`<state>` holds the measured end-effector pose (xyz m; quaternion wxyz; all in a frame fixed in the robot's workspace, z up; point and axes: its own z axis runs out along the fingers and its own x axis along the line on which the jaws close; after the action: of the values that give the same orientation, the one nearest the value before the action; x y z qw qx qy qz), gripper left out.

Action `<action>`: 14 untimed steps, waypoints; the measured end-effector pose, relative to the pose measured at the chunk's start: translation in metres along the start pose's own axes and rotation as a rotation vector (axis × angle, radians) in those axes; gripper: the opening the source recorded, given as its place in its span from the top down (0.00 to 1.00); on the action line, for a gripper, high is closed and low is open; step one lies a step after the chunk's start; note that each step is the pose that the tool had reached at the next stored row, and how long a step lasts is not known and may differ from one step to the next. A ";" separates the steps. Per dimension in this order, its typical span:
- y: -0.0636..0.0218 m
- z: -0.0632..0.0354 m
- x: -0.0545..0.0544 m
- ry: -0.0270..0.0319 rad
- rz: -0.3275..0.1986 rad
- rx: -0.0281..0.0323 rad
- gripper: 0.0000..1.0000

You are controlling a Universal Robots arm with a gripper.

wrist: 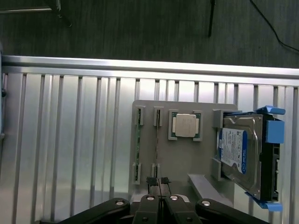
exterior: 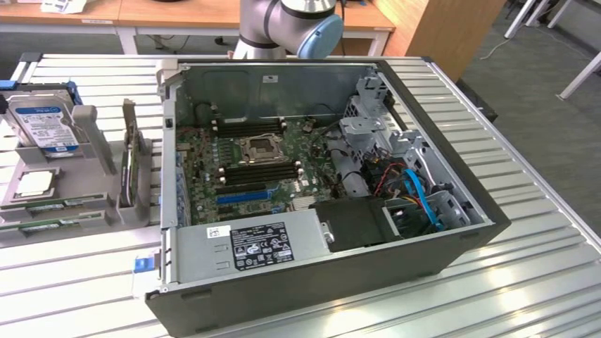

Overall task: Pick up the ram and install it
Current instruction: 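Pick up the ram and move it above insertion slot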

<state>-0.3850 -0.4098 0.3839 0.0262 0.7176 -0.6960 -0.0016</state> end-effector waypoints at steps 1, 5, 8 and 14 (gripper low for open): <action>0.0001 0.0000 0.000 -0.0037 0.000 0.0028 0.90; 0.0000 -0.0001 0.000 -0.0087 0.000 0.0060 0.90; 0.0001 -0.0002 0.000 -0.0098 0.000 0.0064 0.90; 0.0000 -0.0001 0.000 -0.0241 0.000 0.0114 0.90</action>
<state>-0.3850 -0.4098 0.3840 0.0137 0.7178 -0.6961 -0.0063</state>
